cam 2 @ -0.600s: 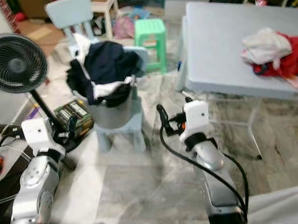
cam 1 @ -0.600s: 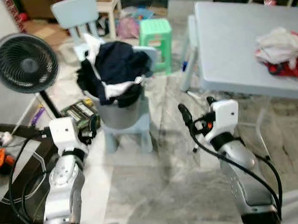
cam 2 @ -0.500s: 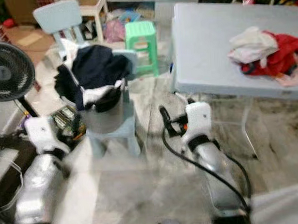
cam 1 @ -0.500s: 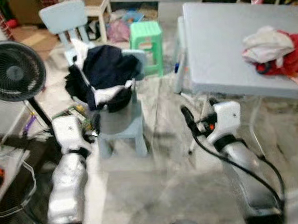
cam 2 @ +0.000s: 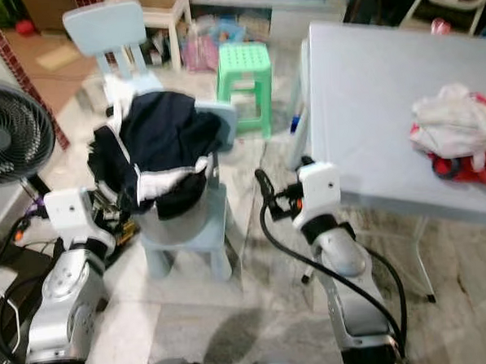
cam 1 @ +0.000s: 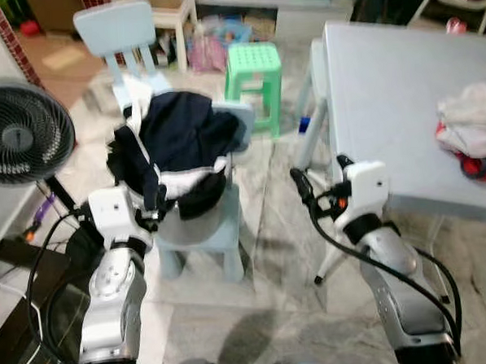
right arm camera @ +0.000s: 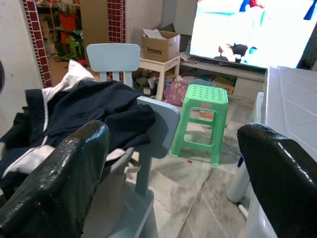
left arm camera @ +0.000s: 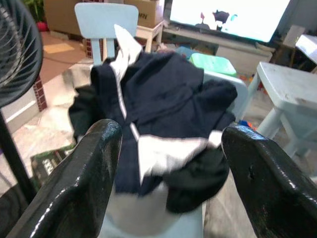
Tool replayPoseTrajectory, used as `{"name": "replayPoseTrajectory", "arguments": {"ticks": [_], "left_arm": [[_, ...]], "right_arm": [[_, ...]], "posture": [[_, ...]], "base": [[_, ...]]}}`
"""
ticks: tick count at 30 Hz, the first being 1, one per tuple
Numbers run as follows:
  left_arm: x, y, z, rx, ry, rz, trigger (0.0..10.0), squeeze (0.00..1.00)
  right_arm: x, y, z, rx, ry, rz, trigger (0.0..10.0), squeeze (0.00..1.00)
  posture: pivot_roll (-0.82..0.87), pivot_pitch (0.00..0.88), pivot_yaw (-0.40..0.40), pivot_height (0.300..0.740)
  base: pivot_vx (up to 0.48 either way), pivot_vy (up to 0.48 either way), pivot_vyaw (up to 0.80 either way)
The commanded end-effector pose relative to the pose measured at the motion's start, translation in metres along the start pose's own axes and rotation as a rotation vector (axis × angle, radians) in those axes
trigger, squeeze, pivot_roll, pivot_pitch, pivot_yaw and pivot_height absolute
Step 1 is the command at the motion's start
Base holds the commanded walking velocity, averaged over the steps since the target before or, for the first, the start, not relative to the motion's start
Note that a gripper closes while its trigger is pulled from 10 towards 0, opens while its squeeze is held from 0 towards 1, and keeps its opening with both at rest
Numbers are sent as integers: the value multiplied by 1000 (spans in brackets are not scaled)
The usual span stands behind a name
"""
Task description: Hang hanger
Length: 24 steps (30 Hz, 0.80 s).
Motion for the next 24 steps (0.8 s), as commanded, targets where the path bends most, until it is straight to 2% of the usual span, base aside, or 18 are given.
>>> {"name": "replayPoseTrajectory", "arguments": {"ticks": [1,10,14,19,22,24], "left_arm": [[1,1,-4,-12,-9,1,10000,0],[-2,1,-5,-9,-22,15,10000,0],[-6,2,-1,21,-43,39,10000,0],[-22,1,13,104,-58,123,10000,0],[-42,-3,27,173,-100,220,10000,0],[-47,-4,29,182,-99,249,10000,0]], "right_arm": [[-3,-3,-7,-19,-3,12,10000,0],[-3,-3,-6,-18,-3,13,10000,0],[-3,-3,-6,-17,-5,14,10000,0],[-4,-2,-6,-14,-6,17,10000,0],[-4,-1,-6,-11,-6,21,10000,0],[-4,-2,-6,-9,-8,23,10000,0]], "posture": [[25,58,-30,740],[25,58,-30,740],[25,60,-31,740],[30,61,-37,740],[32,64,-46,740],[32,66,-49,740]], "base": [[428,0,0],[412,196,0],[142,62,0],[0,0,0],[0,0,0],[0,0,0]]}}
Point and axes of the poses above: a point about 5 cm out from each wrist's last joint towards the gripper, its own y axis pointing out of the wrist towards the gripper, its own x axis along the axis of the wrist's last joint, z = x × y, the point moved 6 cm from there along y, pointing out of the wrist towards the gripper, and after that the axes turned 6 degrees about y, right-handed, at the moved point
